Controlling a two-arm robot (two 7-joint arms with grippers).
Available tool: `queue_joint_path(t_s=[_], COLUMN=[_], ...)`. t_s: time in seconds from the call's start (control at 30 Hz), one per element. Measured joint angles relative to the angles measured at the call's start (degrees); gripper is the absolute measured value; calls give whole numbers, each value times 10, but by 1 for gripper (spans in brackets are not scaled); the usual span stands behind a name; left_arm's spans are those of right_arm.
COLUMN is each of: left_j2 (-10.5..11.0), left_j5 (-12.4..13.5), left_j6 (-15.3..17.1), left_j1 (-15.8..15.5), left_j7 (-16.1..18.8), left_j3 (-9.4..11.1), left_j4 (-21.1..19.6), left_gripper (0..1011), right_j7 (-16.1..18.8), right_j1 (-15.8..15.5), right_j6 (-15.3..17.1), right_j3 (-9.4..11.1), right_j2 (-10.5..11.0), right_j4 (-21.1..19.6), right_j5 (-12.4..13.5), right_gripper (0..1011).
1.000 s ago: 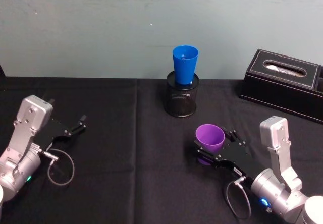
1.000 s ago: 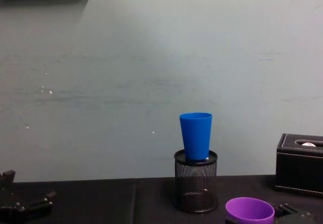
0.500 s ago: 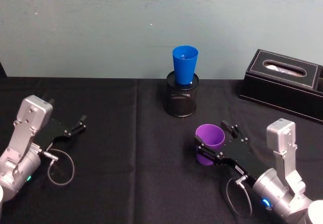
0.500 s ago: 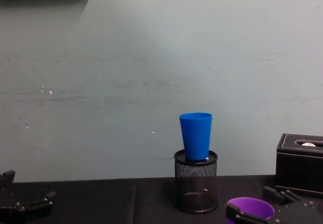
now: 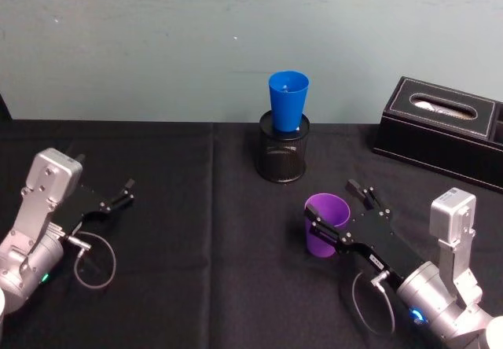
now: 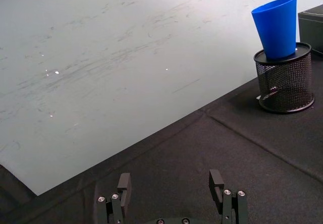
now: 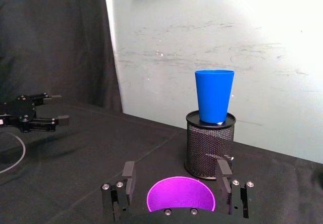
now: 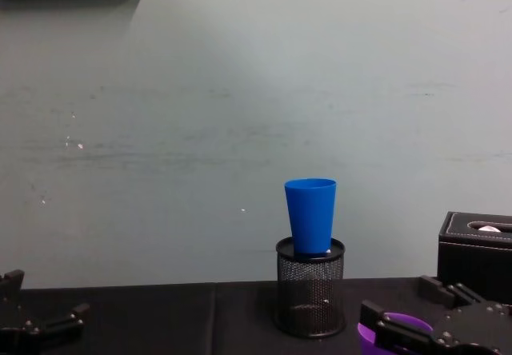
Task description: Pick up one cup with a gripper and tap it against the other cup.
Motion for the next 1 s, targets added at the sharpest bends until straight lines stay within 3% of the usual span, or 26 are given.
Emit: queue_joint_path(t_s=[0.6,1.0], left_j2=[0,0], left_j5=[0,0], left_j6=[0,0], left_j1=[0,0], left_j7=[0,0], left_j3=[0,0], left_j4=[0,0], left_gripper=[1011,1012], right_j7=[-3,-59], right_j1=[-2,-9], right_j6=[2,3], right_j3=[8,35], right_j2=[-5,-28], right_j4=[1,1], right_j5=[12,-1], right_gripper=[1003,1003])
